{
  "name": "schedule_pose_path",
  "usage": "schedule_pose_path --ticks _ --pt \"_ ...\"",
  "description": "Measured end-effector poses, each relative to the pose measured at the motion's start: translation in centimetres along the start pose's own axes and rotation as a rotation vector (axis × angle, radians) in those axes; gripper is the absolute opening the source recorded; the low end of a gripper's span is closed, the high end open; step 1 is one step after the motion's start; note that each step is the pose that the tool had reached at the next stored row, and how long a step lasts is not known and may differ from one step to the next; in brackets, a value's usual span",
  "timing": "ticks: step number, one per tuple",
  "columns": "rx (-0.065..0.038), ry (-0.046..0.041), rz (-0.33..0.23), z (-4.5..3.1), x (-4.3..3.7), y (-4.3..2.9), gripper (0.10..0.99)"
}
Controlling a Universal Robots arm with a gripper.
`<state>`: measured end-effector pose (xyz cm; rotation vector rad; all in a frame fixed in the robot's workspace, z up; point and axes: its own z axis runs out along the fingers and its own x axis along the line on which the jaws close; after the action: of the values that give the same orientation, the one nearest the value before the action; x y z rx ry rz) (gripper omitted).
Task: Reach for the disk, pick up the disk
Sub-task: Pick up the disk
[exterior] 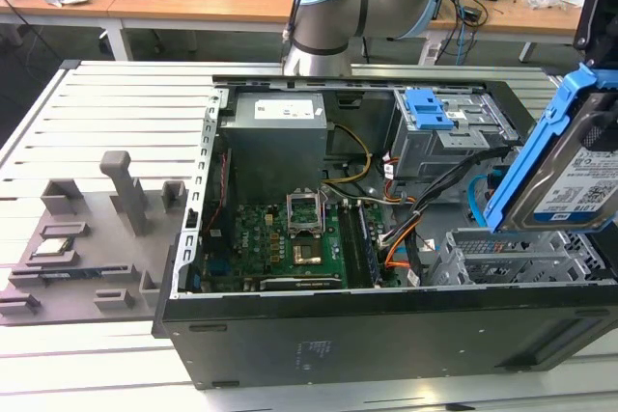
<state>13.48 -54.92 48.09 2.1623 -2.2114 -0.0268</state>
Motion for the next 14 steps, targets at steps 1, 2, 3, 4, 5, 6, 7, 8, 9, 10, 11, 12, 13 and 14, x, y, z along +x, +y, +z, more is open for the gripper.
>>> schedule_pose_path --ticks 1,2,3,4,5,6,7,8,9,10,11,12,13,14 --pt "0.0 0.0 0.0 0.14 -0.02 -0.01 0.365" --pt "0.0 0.0001 0.0 0.34 -0.05 -0.01 0.365" --pt "0.0 0.0002 0.0 0.59 -0.13 -0.02 0.365" --pt "0.0 0.0003 0.0 1.57 -0.38 -0.05 0.365" --pt "0.0 0.0004 0.0 1.84 -0.5 0.05 0.365" --pt "0.0 0.0004 0.0 1.98 -0.58 0.1 0.365" --pt "0.0 0.0003 0.0 2.1 -0.64 0.14 0.365" --pt "0.0 0.0003 0.0 2.25 -0.72 0.2 0.365" --pt "0.0 0.0003 0.0 2.38 -0.78 0.25 0.365" --pt "0.0 0.0003 0.0 2.54 -0.85 0.33 0.365" --pt "0.0 0.0005 0.0 2.66 -0.91 0.39 0.365" --pt "0.0 0.0005 0.0 2.88 -0.99 0.53 0.365" --pt "0.0 0.0004 0.0 3.04 -1.06 0.64 0.365" --pt "0.0 0.0005 0.0 3.28 -1.21 0.83 0.365"
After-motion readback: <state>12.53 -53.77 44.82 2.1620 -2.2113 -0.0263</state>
